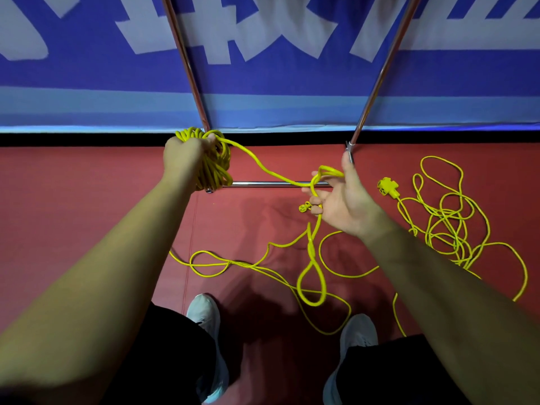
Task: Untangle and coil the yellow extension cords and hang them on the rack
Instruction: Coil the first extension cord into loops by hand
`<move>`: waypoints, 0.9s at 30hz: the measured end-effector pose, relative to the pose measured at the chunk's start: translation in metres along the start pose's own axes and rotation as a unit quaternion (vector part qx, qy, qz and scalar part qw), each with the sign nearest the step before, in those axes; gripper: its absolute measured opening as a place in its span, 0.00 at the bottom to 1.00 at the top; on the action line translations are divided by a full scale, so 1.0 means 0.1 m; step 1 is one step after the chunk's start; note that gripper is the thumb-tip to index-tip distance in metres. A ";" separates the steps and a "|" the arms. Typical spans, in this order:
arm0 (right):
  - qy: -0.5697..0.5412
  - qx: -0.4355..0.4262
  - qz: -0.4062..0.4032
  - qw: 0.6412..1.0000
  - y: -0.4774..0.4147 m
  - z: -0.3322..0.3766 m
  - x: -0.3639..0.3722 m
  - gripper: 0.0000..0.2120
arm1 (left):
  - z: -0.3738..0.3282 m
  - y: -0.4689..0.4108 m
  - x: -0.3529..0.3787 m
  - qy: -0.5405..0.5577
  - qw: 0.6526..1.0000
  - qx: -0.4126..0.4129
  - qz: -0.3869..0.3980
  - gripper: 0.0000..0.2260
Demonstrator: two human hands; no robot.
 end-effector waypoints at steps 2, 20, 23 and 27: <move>0.015 0.000 0.041 0.999 0.04 0.01 0.13 0.39 | 0.05 -0.04 -0.01 -0.014 1.000 -0.008 0.000 0.09; 0.401 0.033 -0.255 0.879 -0.14 -0.19 -0.99 0.14 | 0.06 0.08 0.13 0.229 0.968 -0.086 0.061 0.03; 0.547 0.042 -0.289 0.784 -0.14 -0.10 -1.27 0.14 | -0.05 -0.02 -0.03 0.192 0.980 -0.043 0.043 0.02; 0.566 0.002 -0.164 0.808 -0.22 -0.25 -0.91 0.12 | -0.06 0.12 0.25 0.159 0.974 -0.057 0.152 0.05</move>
Point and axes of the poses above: each hand's wrist, its own y-axis away from the middle knuckle, its own x-axis out of the palm, z = x × y, the point moved 10 cm from there along -y, towards the middle knuckle
